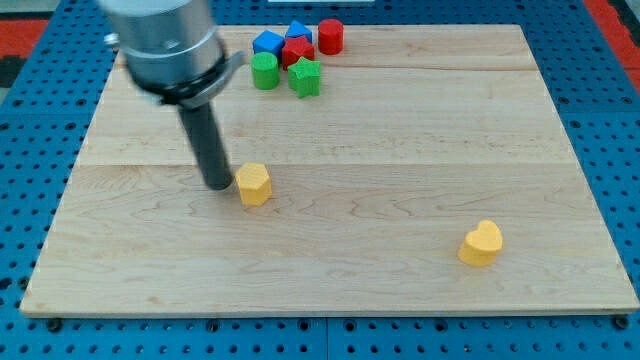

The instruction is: Move the hexagon close to the top left side of the heart

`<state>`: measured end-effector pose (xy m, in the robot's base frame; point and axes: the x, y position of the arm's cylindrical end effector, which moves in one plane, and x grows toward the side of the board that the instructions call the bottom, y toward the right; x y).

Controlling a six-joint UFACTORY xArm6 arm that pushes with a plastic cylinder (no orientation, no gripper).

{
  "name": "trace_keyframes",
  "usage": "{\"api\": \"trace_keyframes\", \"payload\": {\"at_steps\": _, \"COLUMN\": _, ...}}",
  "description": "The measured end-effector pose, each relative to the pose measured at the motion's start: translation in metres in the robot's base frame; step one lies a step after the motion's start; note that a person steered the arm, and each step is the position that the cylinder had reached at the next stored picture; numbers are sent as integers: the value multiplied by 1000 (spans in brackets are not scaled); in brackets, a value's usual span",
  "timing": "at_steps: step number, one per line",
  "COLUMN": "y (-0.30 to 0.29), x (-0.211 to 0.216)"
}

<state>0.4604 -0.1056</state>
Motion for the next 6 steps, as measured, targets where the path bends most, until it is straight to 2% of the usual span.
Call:
{"api": "trace_keyframes", "payload": {"at_steps": 1, "y": 123, "x": 22}}
{"api": "trace_keyframes", "payload": {"at_steps": 2, "y": 172, "x": 41}}
{"api": "trace_keyframes", "payload": {"at_steps": 3, "y": 144, "x": 78}}
{"api": "trace_keyframes", "payload": {"at_steps": 4, "y": 148, "x": 118}}
{"api": "trace_keyframes", "payload": {"at_steps": 5, "y": 151, "x": 139}}
{"api": "trace_keyframes", "payload": {"at_steps": 6, "y": 188, "x": 121}}
